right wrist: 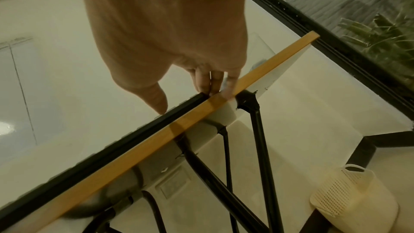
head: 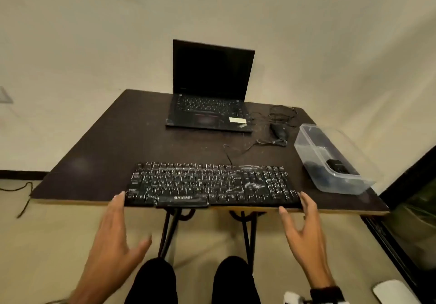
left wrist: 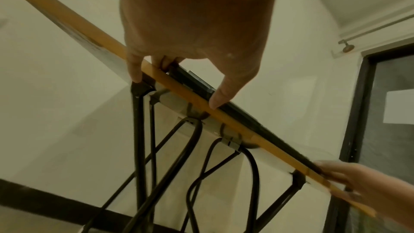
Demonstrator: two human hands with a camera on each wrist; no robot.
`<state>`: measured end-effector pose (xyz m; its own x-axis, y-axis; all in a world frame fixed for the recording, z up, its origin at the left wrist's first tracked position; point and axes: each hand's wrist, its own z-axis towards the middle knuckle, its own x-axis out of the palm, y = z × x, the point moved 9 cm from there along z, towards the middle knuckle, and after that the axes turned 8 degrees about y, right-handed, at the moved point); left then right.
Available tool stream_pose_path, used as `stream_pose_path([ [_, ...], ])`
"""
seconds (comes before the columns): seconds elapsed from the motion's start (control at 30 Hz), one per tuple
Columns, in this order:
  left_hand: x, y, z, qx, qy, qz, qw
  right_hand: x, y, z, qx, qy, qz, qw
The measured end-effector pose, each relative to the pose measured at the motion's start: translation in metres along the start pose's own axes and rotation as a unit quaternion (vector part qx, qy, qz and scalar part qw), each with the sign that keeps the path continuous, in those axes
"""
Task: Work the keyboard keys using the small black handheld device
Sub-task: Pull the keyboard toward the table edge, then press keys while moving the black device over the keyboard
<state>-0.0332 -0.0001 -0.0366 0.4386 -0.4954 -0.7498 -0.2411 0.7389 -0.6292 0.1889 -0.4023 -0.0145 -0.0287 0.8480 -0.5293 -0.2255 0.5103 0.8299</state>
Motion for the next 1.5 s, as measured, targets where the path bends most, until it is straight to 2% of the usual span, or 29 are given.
stream_pose_path([
  [0.37, -0.005, -0.003, -0.010, -0.013, 0.023, 0.007, 1.000, -0.004, 0.002, -0.012, -0.015, 0.026, -0.025, 0.999],
  [0.7, -0.005, -0.004, -0.019, -0.024, 0.009, -0.003, 1.000, -0.006, 0.002, -0.020, -0.024, 0.014, -0.031, 0.999],
  [0.9, -0.003, 0.000, -0.009, 0.009, 0.021, 0.079, 0.997, -0.004, 0.000, -0.017, -0.040, -0.001, -0.100, 0.994],
  [1.0, 0.001, 0.001, 0.001, -0.012, 0.019, 0.110, 0.994, -0.006, 0.000, -0.016, -0.039, 0.010, -0.122, 0.992],
  [1.1, -0.006, -0.017, 0.009, -0.024, -0.033, 0.100, 0.994, -0.032, 0.005, -0.005, -0.010, 0.001, -0.017, 1.000],
  [1.2, -0.008, -0.067, 0.029, 0.052, -0.052, 0.075, 0.995, -0.094, 0.032, 0.025, -0.018, -0.086, 0.030, 0.996],
  [1.27, 0.005, -0.109, 0.051, 0.126, -0.010, 0.084, 0.988, -0.138, 0.048, 0.059, -0.031, -0.141, 0.009, 0.989],
  [1.33, 0.030, -0.143, 0.076, 0.182, 0.051, 0.107, 0.976, -0.166, 0.057, 0.107, -0.019, -0.153, -0.055, 0.986],
  [1.4, 0.060, -0.162, 0.100, 0.206, 0.124, 0.138, 0.961, -0.167, 0.048, 0.159, 0.048, -0.086, -0.177, 0.979],
  [1.5, 0.095, -0.166, 0.129, 0.187, 0.233, 0.182, 0.937, -0.140, 0.003, 0.205, 0.164, 0.082, -0.338, 0.923],
])
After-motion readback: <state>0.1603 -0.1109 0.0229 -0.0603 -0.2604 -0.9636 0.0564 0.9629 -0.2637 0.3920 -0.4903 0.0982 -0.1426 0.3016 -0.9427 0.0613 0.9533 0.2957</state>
